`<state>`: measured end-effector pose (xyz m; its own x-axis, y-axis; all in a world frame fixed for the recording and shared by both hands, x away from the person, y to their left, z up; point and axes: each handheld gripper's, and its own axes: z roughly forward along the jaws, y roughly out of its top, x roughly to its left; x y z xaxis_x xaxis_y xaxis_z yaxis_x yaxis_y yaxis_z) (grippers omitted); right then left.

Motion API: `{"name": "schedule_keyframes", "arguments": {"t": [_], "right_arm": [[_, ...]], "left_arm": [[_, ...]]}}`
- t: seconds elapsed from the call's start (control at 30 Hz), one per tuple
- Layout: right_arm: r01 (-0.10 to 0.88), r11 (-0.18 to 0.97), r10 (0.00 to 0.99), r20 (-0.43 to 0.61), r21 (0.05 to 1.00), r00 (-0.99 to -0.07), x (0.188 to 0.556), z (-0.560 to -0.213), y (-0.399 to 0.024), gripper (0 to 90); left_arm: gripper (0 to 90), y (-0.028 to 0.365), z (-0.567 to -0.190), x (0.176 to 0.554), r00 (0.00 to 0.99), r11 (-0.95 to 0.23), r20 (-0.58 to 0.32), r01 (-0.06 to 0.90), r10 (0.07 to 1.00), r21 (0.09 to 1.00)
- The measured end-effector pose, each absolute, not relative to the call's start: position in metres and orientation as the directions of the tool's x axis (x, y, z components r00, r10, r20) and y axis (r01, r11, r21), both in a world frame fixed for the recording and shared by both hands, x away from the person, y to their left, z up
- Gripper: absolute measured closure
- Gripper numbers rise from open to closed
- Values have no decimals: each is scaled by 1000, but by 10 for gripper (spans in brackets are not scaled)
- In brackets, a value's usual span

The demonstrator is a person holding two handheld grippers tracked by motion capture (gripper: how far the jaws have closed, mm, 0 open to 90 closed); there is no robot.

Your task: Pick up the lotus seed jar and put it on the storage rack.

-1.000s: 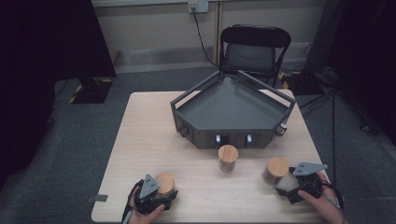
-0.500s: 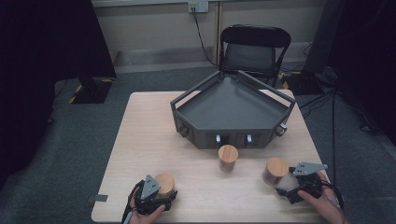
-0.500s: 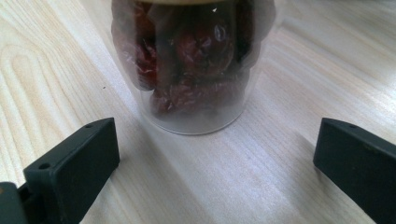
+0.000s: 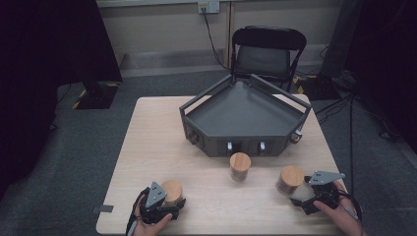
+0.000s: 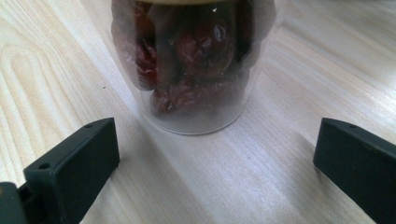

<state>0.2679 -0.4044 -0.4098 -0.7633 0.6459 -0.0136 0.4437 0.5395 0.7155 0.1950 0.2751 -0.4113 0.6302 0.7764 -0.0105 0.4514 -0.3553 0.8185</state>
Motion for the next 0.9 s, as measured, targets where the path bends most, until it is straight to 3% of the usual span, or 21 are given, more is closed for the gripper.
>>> {"name": "schedule_keyframes", "arguments": {"t": [0.9], "right_arm": [[444, 539, 646, -14, 716, -763, 268, -410, -404, 0]], "left_arm": [[258, 262, -388, 216, 670, -395, -13, 453, 742, 799]]}}
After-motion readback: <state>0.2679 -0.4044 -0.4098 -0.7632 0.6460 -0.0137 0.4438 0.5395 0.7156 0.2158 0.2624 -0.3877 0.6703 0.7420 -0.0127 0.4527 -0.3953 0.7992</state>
